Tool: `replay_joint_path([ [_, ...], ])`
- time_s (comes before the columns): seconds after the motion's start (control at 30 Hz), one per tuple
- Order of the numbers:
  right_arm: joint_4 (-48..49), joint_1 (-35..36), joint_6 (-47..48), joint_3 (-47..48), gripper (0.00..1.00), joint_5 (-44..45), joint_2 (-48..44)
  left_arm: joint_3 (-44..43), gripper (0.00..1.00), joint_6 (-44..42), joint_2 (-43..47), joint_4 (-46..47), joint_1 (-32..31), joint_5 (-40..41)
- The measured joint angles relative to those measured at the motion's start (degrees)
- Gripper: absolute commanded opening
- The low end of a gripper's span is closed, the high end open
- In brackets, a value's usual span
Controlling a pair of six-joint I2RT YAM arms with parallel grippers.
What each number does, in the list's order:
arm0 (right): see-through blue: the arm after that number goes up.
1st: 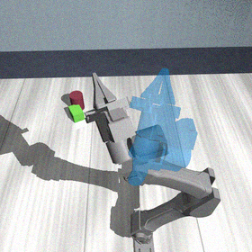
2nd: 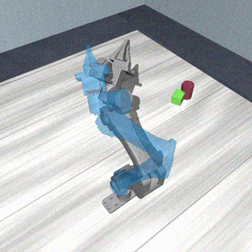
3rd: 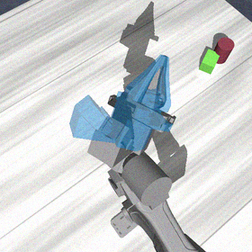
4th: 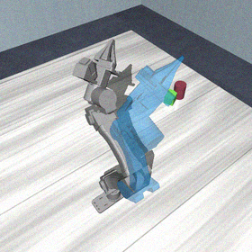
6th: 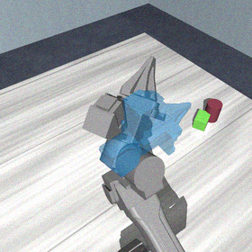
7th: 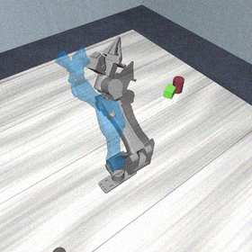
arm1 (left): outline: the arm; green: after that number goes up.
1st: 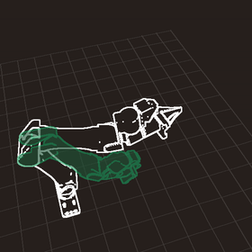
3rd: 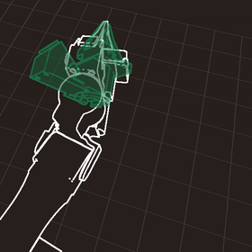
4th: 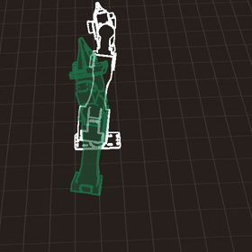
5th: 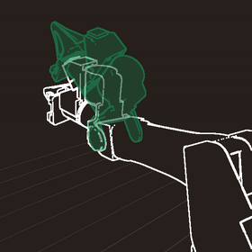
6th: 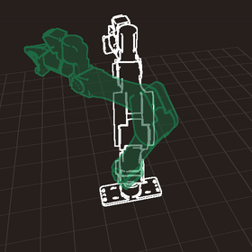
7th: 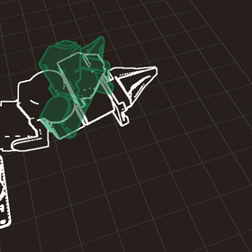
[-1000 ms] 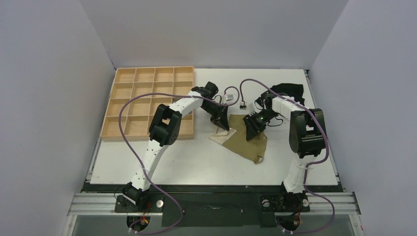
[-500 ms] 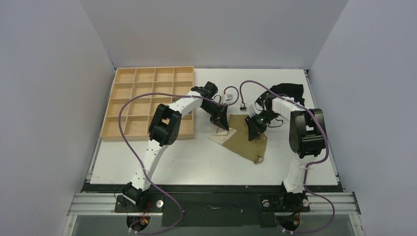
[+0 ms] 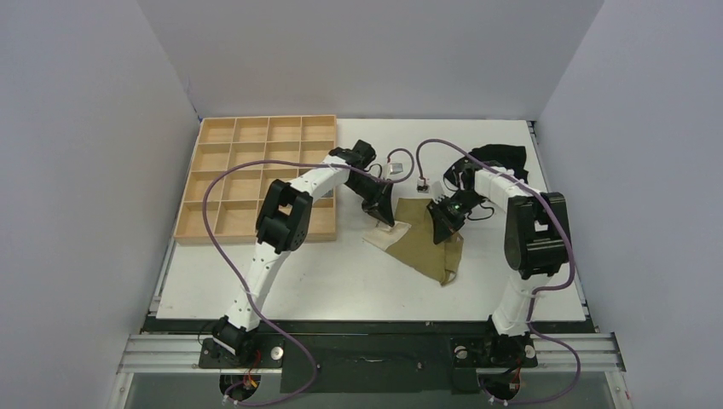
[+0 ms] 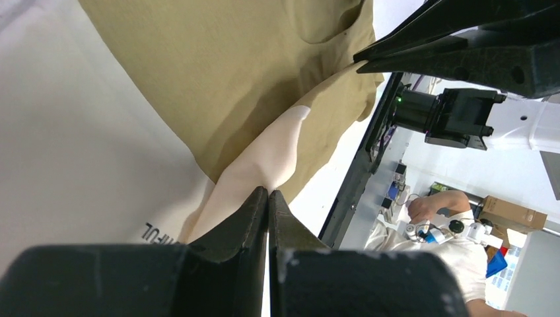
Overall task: Roll the underwear
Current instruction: Fold the underwear at the center of the board.
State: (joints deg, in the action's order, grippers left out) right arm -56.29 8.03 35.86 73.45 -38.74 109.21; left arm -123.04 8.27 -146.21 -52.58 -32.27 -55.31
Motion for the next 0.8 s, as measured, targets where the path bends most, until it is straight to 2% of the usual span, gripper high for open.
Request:
replay_joint_path([
  [0.13,-1.9,0.2,1.3,0.0,0.0,-0.1,-3.3,1.1,0.0,-3.8,2.2,-2.4,0.2,-0.3],
  [0.3,-4.7,1.0,4.0,-1.2,0.0,-0.9,-7.3,6.8,0.0,-11.7,7.5,-6.3,0.2,-2.2],
  [0.57,-11.3,6.3,9.9,-6.5,0.0,-3.9,-10.6,22.0,0.0,-29.0,17.1,-14.3,-0.1,-4.6],
  [0.8,-16.0,10.4,14.1,-7.8,0.0,-5.4,-13.1,33.7,0.0,-36.9,26.4,-15.6,-1.7,-5.7],
])
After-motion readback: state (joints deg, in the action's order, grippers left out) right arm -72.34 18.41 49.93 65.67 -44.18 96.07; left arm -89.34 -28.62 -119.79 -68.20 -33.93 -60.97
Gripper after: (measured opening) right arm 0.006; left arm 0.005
